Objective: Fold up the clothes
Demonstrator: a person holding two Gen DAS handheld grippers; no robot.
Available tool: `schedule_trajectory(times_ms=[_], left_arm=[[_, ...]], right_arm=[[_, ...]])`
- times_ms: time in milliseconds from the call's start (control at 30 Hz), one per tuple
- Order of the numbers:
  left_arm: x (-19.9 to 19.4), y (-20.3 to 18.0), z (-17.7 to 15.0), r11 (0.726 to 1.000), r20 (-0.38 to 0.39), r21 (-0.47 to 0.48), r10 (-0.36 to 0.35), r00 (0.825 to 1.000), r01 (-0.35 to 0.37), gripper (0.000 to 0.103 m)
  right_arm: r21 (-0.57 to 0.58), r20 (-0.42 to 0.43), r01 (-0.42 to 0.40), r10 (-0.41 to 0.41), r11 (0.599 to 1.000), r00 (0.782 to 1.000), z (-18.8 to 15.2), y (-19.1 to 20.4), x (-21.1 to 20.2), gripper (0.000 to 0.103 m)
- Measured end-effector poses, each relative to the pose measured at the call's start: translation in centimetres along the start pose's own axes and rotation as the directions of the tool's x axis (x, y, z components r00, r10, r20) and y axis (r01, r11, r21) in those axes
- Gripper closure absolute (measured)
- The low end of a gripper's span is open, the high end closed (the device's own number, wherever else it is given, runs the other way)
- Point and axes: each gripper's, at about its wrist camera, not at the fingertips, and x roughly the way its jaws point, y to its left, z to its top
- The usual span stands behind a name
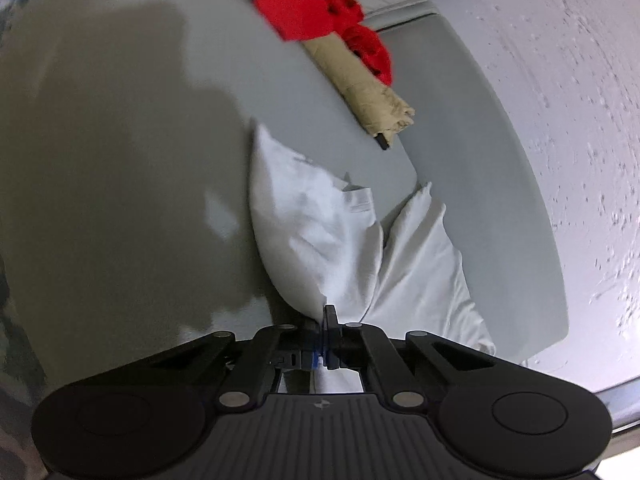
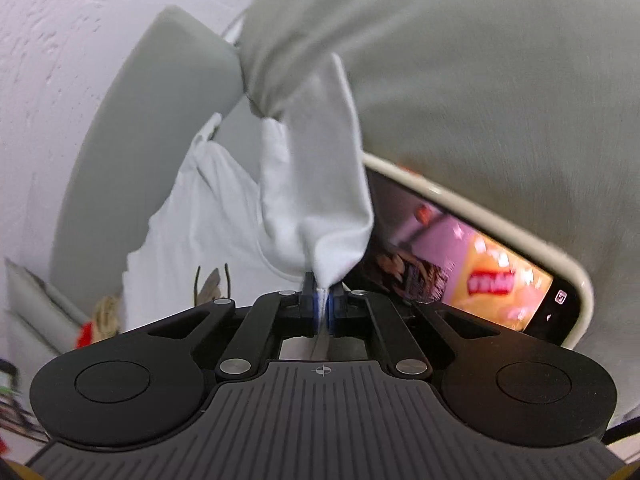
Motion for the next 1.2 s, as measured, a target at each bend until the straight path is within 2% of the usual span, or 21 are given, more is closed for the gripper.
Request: schedule_trajectory(times_ms=[100,300,367,400,433,467,500,533,567,600,667,733,833,900,933,967,1033,1100,1167,1200], left_arm=[[-0.8,-0.4,-0.1,0.999,-0.008,0.035,0.016,1.0,-0.016,0.103],[-1.3,0.2,0.3,0.998,-0.032,0.043,0.047,0.998,-0.045,0.103],[-0.7,0.5,0.5,0.998,-0.074,0.043,0.054,0.996,-0.051,0.101],[-0.7,0.5,0.5,0.998,-0.09,0.043,0.055,0.994,-0.051,0.1],[-0.8,0.4,0.6,0.998,-0.104,0.043,0.055,0.993,-0.051,0.087],[-1.0,0.3,0.6,0.998,-0.118,0.043,0.054,0.992,-0.05,0.084],[-1.1,0.2,0.6,0.998,-0.132,0.043,0.054,0.99,-0.049,0.07],[-1.6,-0.3,0.5,0.996,-0.135,0.076,0.057,0.989,-0.047,0.062],[-2.3,-1.0,0.3,0.992,-0.134,0.119,0.061,0.989,-0.045,0.062],[-2.9,-1.8,0.1,0.986,-0.133,0.163,0.066,0.989,-0.044,0.062],[-4.2,-3.5,-1.1,0.957,-0.169,0.289,0.076,0.983,-0.025,0.061],[-5.2,-5.3,-2.9,0.912,-0.218,0.411,0.097,0.971,0.001,0.059],[-5.0,-7.4,-7.3,0.821,-0.279,0.569,0.153,0.948,0.035,0.052],[-3.9,-8.4,-10.0,0.755,-0.276,0.655,0.195,0.941,0.036,0.048],[-3.3,-8.5,-11.2,0.732,-0.277,0.68,0.214,0.937,0.033,0.048],[-2.7,-8.6,-12.2,0.722,-0.282,0.691,0.225,0.933,0.035,0.048],[-1.8,-9.2,-13.6,0.681,-0.263,0.731,0.243,0.934,0.029,0.05],[-0.9,-9.8,-14.9,0.635,-0.239,0.772,0.259,0.936,0.022,0.051],[-0.3,-9.9,-14.9,0.629,-0.219,0.777,0.274,0.937,-0.002,0.053],[0.0,-9.9,-14.8,0.63,-0.21,0.777,0.281,0.937,-0.015,0.056]], right_arm=[[-0.023,0.006,0.042,-0.042,0.999,0.999,-0.2,0.8,-0.7,0.1],[-0.002,-0.007,0.09,-0.09,0.996,0.996,-0.3,0.5,-2.1,0.1],[-0.01,-0.033,0.086,-0.086,0.996,0.996,-0.3,0.2,-2.0,0.1],[-0.02,-0.056,0.082,-0.083,0.996,0.995,-0.3,0.1,-1.7,0.099],[-0.022,-0.09,0.079,-0.08,0.997,0.993,-0.2,-0.1,-1.3,0.097],[-0.015,-0.124,0.064,-0.066,0.998,0.99,-0.1,-0.3,-1.0,0.083],[-0.006,-0.14,0.058,-0.059,0.998,0.988,0.0,-0.4,-1.1,0.075],[0.0,-0.143,0.053,-0.053,0.999,0.988,0.0,-0.4,-1.6,0.069],[-0.004,-0.149,0.044,-0.044,0.999,0.988,0.0,-0.2,-2.3,0.056],[-0.009,-0.155,0.035,-0.036,0.999,0.987,-0.1,0.0,-3.0,0.053],[-0.018,-0.166,0.017,-0.02,1.0,0.986,-0.2,0.4,-4.4,0.053],[-0.06,-0.18,-0.003,-0.008,0.998,0.984,-1.0,1.4,-6.1,0.053],[-0.189,-0.218,-0.058,0.016,0.98,0.976,-3.4,3.3,-8.0,0.053],[-0.302,-0.258,-0.09,0.01,0.949,0.966,-5.7,4.9,-8.0,0.054],[-0.364,-0.266,-0.094,-0.007,0.927,0.964,-6.8,5.7,-7.7,0.054],[-0.441,-0.243,-0.071,-0.043,0.895,0.969,-7.9,6.7,-7.4,0.052],[-0.551,-0.207,-0.042,-0.088,0.833,0.974,-9.7,8.1,-7.0,0.053],[-0.577,-0.241,-0.068,-0.09,0.814,0.966,-11.0,8.9,-6.7,0.052],[-0.63,-0.226,-0.055,-0.115,0.774,0.967,-12.1,10.0,-5.7,0.051],[-0.666,-0.191,-0.023,-0.141,0.746,0.972,-12.6,10.5,-5.5,0.05]])
